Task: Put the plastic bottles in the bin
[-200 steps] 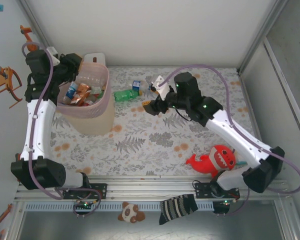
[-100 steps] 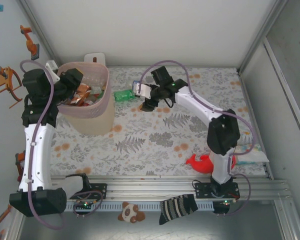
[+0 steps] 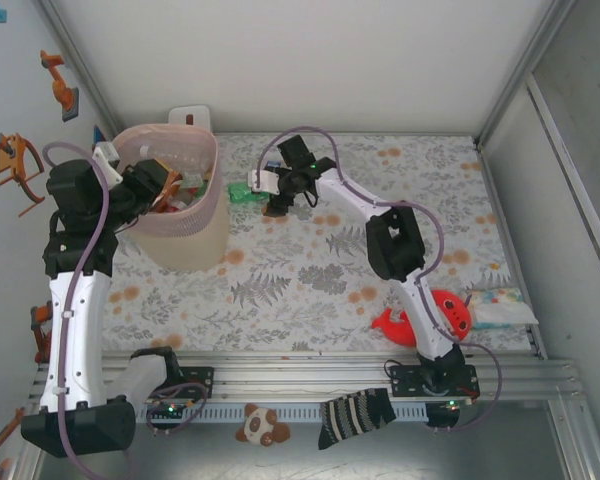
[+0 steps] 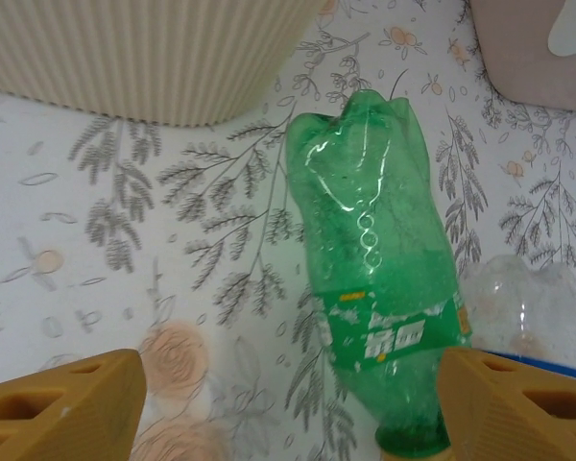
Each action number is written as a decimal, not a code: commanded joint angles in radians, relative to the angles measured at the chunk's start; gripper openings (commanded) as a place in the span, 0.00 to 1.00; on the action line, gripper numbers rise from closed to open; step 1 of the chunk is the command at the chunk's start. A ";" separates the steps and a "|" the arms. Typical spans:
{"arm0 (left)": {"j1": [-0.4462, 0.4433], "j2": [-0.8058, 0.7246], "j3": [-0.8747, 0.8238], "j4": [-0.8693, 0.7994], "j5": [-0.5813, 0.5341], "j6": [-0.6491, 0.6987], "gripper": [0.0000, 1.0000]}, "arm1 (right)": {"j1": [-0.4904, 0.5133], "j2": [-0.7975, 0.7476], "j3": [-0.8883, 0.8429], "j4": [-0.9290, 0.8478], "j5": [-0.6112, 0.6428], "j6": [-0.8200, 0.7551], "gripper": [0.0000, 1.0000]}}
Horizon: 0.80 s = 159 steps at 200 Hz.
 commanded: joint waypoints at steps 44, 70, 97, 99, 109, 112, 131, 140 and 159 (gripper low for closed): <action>-0.002 -0.042 -0.033 -0.085 0.014 0.032 0.25 | -0.007 0.156 0.169 0.132 0.012 -0.017 0.87; -0.002 -0.048 -0.044 -0.099 0.016 0.031 0.25 | -0.007 0.196 0.208 0.176 0.021 -0.012 0.89; -0.002 -0.049 -0.044 -0.106 0.017 0.033 0.25 | -0.009 0.256 0.279 0.176 0.024 -0.012 0.91; -0.002 -0.049 -0.044 -0.107 0.017 0.034 0.25 | -0.008 0.261 0.285 0.176 0.025 -0.012 0.91; -0.001 -0.046 -0.044 -0.112 0.019 0.037 0.25 | -0.009 0.283 0.311 0.170 0.025 -0.013 0.92; -0.002 -0.045 -0.042 -0.112 0.020 0.037 0.25 | -0.009 0.289 0.316 0.168 0.026 -0.013 0.92; -0.002 -0.041 -0.044 -0.115 0.021 0.040 0.25 | -0.010 0.319 0.341 0.158 0.027 -0.013 0.93; -0.003 -0.038 -0.042 -0.118 0.023 0.042 0.25 | -0.010 0.324 0.340 0.146 0.025 -0.013 0.92; -0.003 -0.032 -0.042 -0.119 0.027 0.046 0.25 | -0.010 0.318 0.327 0.098 0.024 -0.012 0.90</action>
